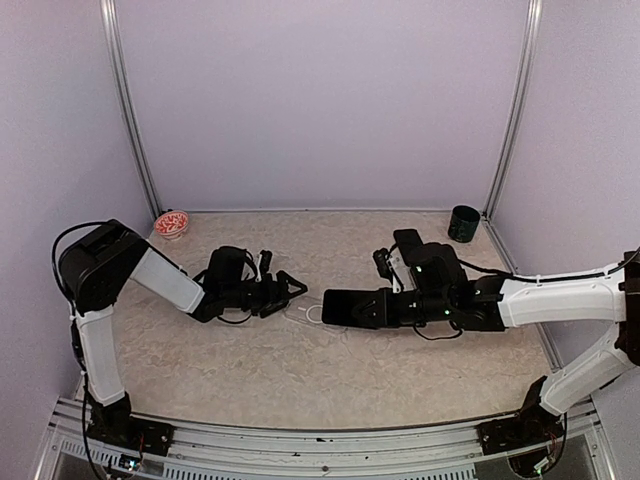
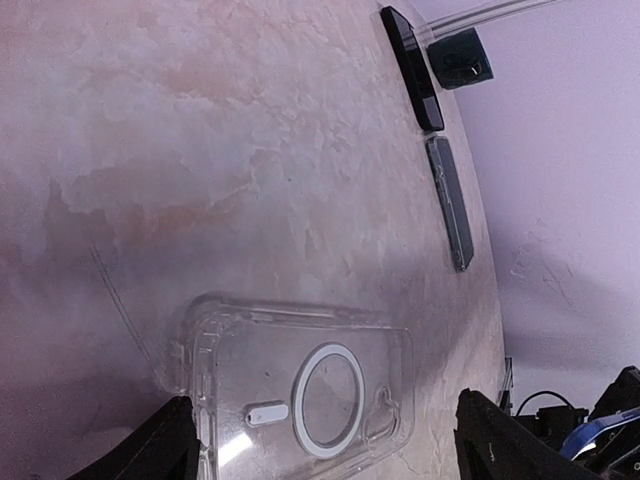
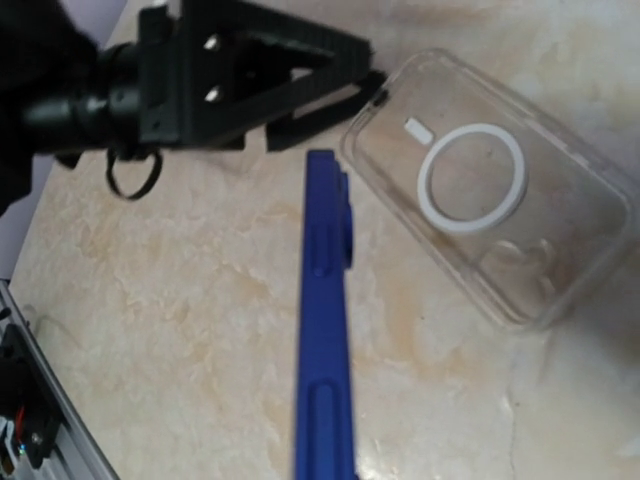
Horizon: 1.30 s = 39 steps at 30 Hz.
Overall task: Put the phone into the phone case
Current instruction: Move the phone case to the center of the board, then rotate the phone case at the center of the board.
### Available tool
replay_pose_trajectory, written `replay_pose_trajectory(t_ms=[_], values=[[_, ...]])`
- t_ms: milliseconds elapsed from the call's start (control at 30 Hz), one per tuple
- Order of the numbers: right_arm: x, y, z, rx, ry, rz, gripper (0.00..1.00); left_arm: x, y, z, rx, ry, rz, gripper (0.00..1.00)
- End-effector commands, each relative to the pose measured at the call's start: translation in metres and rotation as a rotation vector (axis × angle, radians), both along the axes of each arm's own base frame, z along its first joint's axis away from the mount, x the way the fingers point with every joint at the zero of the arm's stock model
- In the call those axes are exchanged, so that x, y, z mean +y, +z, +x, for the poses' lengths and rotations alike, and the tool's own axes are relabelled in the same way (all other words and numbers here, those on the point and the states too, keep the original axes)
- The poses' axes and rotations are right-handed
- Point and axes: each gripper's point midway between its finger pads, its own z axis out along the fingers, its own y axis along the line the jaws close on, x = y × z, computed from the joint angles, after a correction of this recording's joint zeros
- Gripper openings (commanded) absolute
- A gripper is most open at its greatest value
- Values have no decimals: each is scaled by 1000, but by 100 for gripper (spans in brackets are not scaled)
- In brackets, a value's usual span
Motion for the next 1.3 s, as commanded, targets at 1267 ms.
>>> replay_pose_trajectory(t_ms=[1267], values=[[-23,-32,68,-70,-28,-98,0,-20,2,-50,10,67,180,88]])
